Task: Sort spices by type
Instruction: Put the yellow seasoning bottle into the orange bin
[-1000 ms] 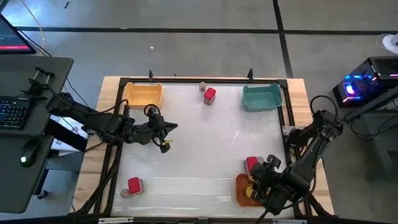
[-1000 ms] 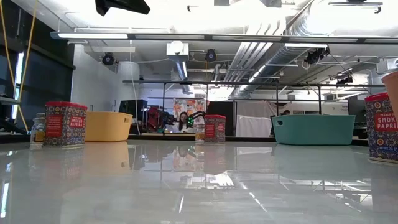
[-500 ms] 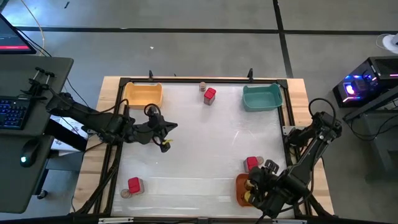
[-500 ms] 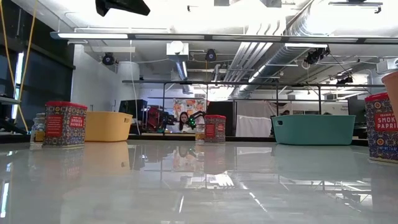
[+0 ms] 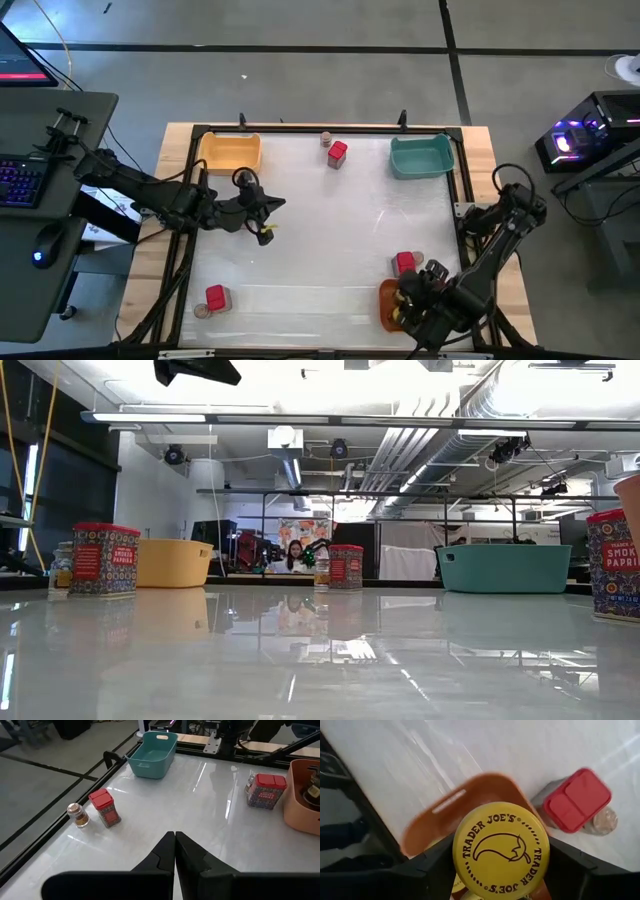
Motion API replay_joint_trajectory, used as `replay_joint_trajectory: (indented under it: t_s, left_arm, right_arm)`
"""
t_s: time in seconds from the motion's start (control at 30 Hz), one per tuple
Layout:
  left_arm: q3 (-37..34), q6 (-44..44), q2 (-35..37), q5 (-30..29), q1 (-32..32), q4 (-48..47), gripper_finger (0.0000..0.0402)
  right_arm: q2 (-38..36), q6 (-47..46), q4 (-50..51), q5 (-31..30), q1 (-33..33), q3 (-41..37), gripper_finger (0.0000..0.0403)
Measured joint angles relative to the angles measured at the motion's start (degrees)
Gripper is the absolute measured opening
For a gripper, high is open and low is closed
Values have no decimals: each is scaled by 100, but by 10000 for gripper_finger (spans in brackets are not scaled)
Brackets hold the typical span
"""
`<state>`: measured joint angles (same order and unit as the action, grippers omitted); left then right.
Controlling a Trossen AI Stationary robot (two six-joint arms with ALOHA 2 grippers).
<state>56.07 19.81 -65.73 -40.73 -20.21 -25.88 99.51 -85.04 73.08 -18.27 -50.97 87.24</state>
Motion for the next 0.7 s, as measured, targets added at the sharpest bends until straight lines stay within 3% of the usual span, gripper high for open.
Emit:
replay_joint_trajectory:
  t_s: [0.3,0.7]
  left_arm:
    - [0,-97,0,4,0,1,0]
    - [0,-208,0,7,0,1,0]
  right_arm:
    - [290,-81,-76,157,224,0,242]
    - [295,-1281,51,424,375,0,243]
